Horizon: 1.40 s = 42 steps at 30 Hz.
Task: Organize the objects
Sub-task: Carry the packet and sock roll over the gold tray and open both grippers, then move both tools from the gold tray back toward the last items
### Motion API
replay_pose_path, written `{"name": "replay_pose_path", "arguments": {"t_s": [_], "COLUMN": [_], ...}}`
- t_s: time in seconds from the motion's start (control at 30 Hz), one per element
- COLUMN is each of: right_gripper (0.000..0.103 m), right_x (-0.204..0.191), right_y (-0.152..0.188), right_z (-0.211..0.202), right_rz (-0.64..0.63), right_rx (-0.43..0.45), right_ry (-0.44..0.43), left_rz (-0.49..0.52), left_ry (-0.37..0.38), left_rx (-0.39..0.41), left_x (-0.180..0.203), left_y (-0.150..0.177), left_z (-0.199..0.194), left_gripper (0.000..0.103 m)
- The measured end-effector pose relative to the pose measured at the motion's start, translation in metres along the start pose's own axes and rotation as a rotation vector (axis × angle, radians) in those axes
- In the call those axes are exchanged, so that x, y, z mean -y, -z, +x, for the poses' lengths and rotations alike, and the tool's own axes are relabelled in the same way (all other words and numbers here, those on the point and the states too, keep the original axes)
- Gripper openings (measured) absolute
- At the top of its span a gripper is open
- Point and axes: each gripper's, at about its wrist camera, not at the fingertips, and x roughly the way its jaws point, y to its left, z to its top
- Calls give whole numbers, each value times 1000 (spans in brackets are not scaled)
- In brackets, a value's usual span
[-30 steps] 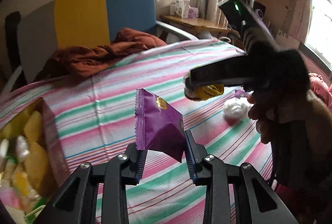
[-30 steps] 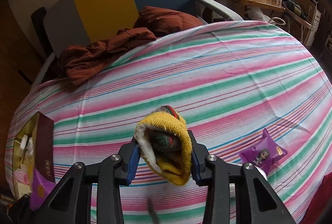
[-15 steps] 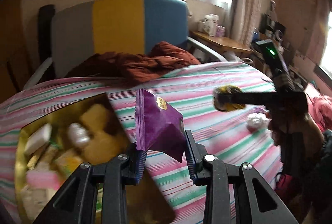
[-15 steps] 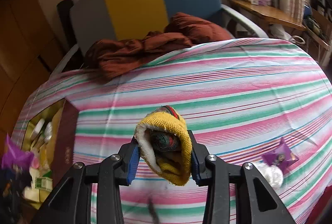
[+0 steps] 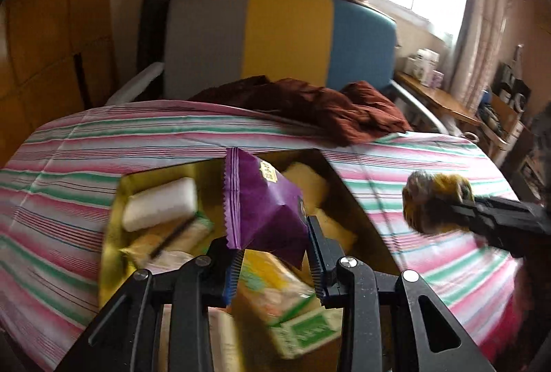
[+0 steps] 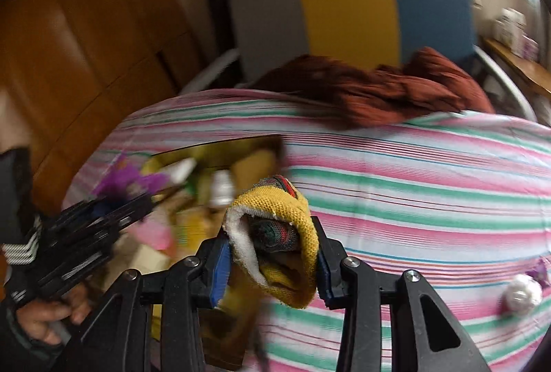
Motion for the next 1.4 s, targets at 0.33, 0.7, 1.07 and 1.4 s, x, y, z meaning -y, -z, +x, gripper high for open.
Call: {"name": "replay_pose_path", "arguments": {"t_s": [0.33,0.7,1.07,1.4], "right_gripper": [59,65,70,70], "right_x": [-44,-47,-42,-11], "right_y": [10,28,35,38], "right_z": [31,16,-3,-21], "right_rz": [-12,-26,-28,36], "right_rx": [-52,-43,-12,4], "right_ry": [-60,49,116,177], "left_rz": [-75,-82,9,59], "left_ry": [-74,-93,-88,-56], "left_rx": [39,56,112,106], "left_x": [-45,-46,-23,-3], "left_y": [1,22,26,28], "left_z": [-13,-36,-60,-65], "left_gripper": [60,73,74,74]}}
